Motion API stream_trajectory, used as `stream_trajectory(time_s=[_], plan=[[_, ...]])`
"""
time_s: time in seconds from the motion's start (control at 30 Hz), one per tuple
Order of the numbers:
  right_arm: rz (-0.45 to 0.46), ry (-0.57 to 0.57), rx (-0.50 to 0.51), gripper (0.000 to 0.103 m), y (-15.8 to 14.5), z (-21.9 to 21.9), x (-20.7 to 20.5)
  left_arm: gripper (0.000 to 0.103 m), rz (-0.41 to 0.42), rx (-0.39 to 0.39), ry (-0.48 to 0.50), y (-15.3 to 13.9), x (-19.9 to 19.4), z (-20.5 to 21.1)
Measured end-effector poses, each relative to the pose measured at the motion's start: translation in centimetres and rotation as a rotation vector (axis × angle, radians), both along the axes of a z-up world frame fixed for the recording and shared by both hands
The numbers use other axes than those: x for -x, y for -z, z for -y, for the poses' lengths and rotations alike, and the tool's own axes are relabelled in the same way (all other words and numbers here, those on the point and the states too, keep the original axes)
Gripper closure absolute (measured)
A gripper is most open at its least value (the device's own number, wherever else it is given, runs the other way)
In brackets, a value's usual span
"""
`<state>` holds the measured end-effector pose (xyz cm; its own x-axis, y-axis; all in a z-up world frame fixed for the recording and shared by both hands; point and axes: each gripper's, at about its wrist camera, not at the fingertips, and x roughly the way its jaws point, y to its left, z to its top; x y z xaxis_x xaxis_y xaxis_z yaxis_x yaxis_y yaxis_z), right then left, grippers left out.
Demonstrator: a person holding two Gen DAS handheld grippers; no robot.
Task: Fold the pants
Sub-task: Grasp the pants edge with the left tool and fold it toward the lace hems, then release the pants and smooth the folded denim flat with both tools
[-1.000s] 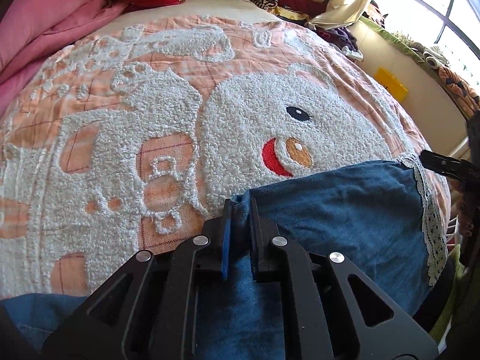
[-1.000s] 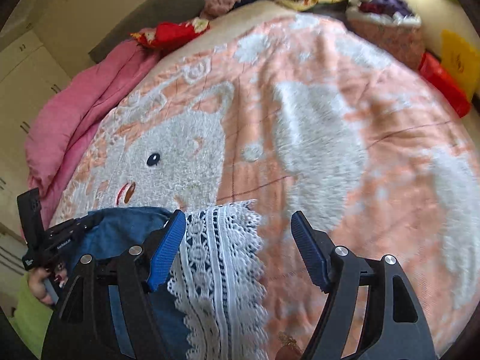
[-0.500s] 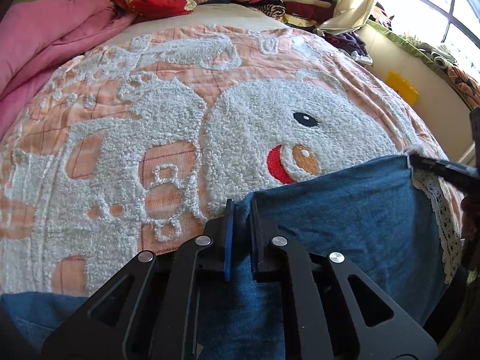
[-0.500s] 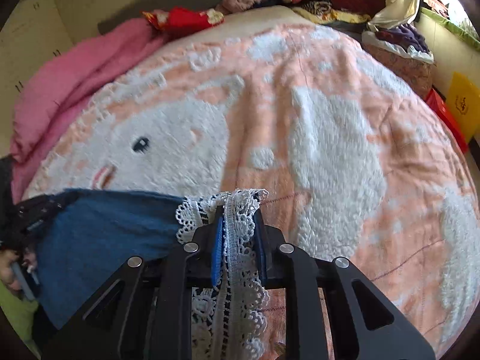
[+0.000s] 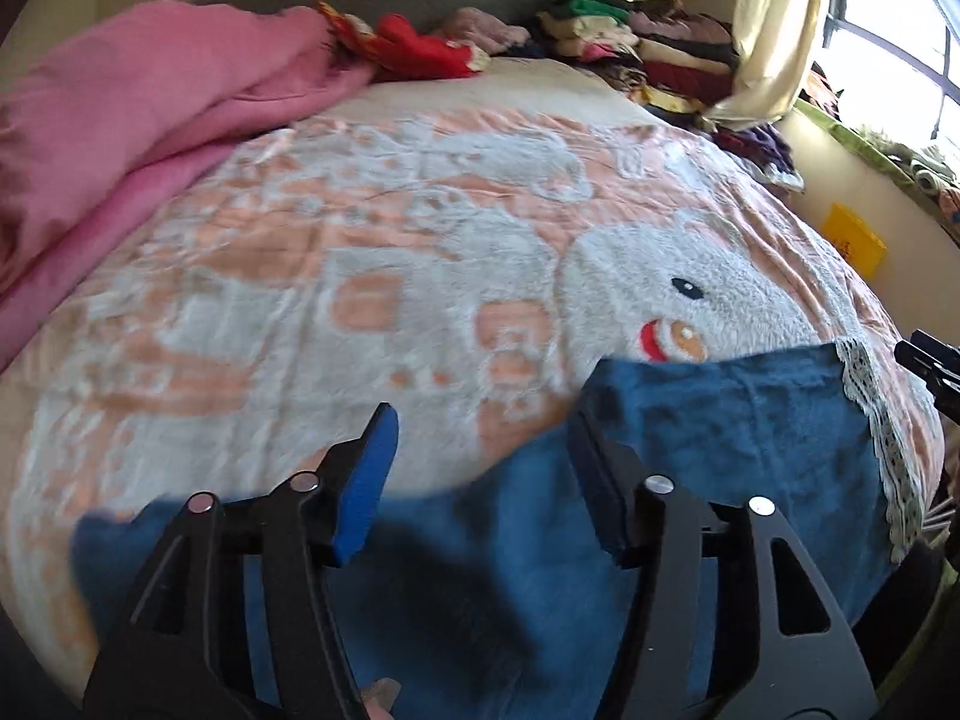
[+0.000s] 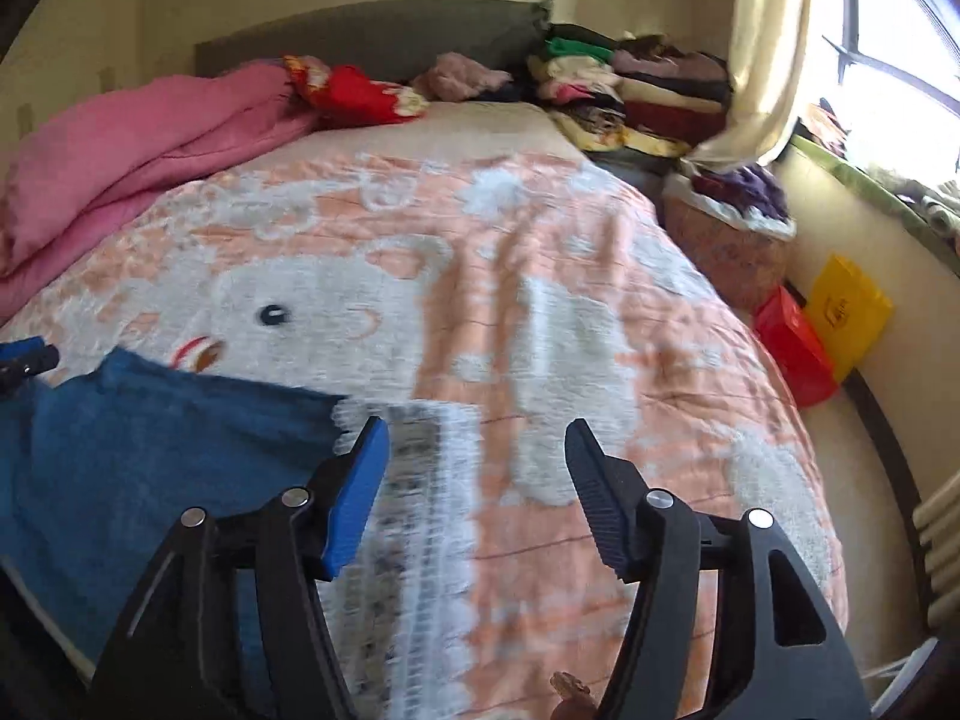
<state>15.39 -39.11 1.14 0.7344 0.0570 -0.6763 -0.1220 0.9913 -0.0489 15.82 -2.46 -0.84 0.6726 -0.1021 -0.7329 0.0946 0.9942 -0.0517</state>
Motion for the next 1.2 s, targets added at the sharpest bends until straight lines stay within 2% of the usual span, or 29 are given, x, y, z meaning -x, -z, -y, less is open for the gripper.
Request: stream_trajectory(time_s=[0.13, 0.2, 0.23, 0.27, 0.33, 0.4, 0.43, 0.47, 0.63, 0.7, 0.77, 0.87, 0.93, 1.07, 1.2], plan=[[-0.066, -0.154, -0.06, 0.038, 1.4, -4.1, -0.2, 0.047, -0.061, 0.017, 0.015, 1.1, 1.8, -0.5], [-0.098, -0.213, -0.017, 0.03, 2.6, -6.8, -0.9, 0.04, -0.095, -0.028, 0.017, 2.3, 1.6, 0.0], [-0.117, -0.237, -0.005, 0.026, 3.3, -7.9, -1.3, 0.04, -0.133, -0.07, -0.011, 3.4, 1.2, -0.1], [-0.147, -0.248, 0.019, 0.025, 4.3, -8.8, -1.9, 0.038, -0.146, -0.075, -0.029, 3.9, 1.1, -0.3], [-0.179, -0.196, 0.118, 0.025, 6.1, -8.9, -2.7, 0.037, -0.15, -0.05, -0.064, 4.5, 0.9, -1.7], [-0.189, -0.171, 0.034, 0.026, 6.4, -7.3, -3.0, 0.037, -0.14, -0.029, -0.071, 4.4, 1.1, -2.5], [-0.192, -0.158, 0.012, 0.031, 6.3, -6.8, -3.1, 0.037, -0.135, -0.028, -0.068, 4.4, 1.3, -2.8], [-0.185, -0.153, 0.016, 0.032, 6.1, -6.6, -3.0, 0.037, -0.132, -0.025, -0.064, 4.5, 1.3, -3.0], [-0.171, -0.157, 0.013, 0.032, 5.9, -6.6, -2.9, 0.038, -0.106, 0.003, -0.066, 4.1, 1.9, -3.1], [-0.156, -0.157, -0.028, 0.03, 4.9, -6.1, -1.9, 0.032, -0.097, 0.008, -0.059, 3.4, 2.5, -3.0], [-0.122, -0.142, -0.051, 0.024, 3.7, -5.6, -0.6, 0.03, -0.077, 0.006, -0.05, 2.4, 3.2, -2.9], [-0.086, -0.105, -0.107, 0.023, 2.0, -4.2, 1.2, 0.027, -0.043, -0.008, -0.038, 1.1, 4.4, -2.7], [-0.074, -0.089, -0.149, 0.023, 1.2, -3.3, 2.5, 0.019, -0.024, -0.019, -0.031, 0.4, 5.1, -2.6], [-0.058, -0.076, -0.174, 0.023, 0.2, -2.2, 5.2, 0.012, -0.002, -0.017, -0.023, -0.8, 6.5, -2.5], [-0.057, -0.076, -0.153, 0.023, -0.4, -1.7, 7.4, 0.01, 0.007, -0.017, -0.007, -1.4, 7.7, -2.2]])
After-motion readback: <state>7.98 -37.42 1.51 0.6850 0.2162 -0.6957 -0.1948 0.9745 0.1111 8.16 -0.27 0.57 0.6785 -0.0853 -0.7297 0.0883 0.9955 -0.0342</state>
